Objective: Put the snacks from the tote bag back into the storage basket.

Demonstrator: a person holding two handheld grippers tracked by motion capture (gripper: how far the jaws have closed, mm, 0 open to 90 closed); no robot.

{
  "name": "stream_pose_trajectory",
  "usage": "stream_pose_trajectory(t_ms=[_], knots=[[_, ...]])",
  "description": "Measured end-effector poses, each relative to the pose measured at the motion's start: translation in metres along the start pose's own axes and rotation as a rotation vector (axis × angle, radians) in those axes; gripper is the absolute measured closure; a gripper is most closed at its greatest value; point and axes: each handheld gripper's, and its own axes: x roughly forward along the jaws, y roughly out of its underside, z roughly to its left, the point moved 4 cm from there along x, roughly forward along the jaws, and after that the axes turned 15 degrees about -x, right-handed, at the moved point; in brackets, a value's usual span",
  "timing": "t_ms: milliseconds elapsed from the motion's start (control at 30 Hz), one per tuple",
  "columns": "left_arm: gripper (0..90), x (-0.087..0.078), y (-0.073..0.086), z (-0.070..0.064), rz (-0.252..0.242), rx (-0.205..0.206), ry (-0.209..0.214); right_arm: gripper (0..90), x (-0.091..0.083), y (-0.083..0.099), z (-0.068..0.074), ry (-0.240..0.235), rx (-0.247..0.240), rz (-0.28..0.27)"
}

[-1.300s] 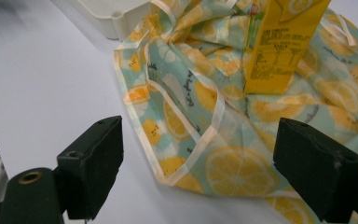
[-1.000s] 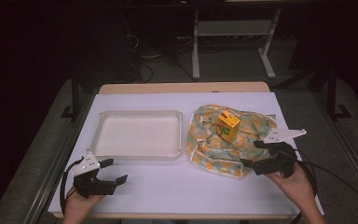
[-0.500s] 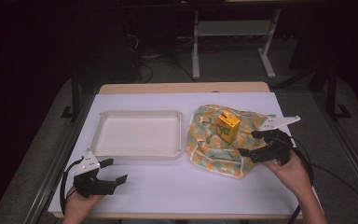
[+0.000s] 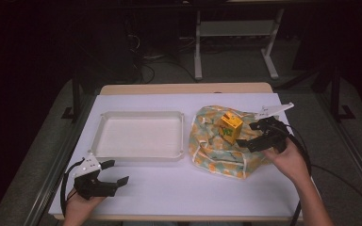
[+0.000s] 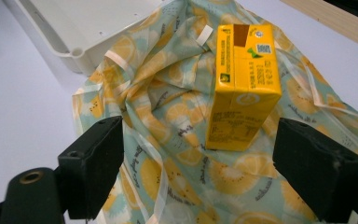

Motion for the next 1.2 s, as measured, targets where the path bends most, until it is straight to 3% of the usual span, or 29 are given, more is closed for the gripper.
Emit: stream_pose_trajectory(t_ms=[700, 1200], knots=[[14.7, 0.0, 0.0, -0.001, 0.003, 0.005, 0.008, 15.9, 0.013, -0.03, -0.024, -0.017, -0.007, 0.049], [14.7, 0.001, 0.0, -0.001, 0.006, 0.005, 0.012, 15.9, 0.038, -0.034, -0.035, -0.014, 0.006, 0.097]])
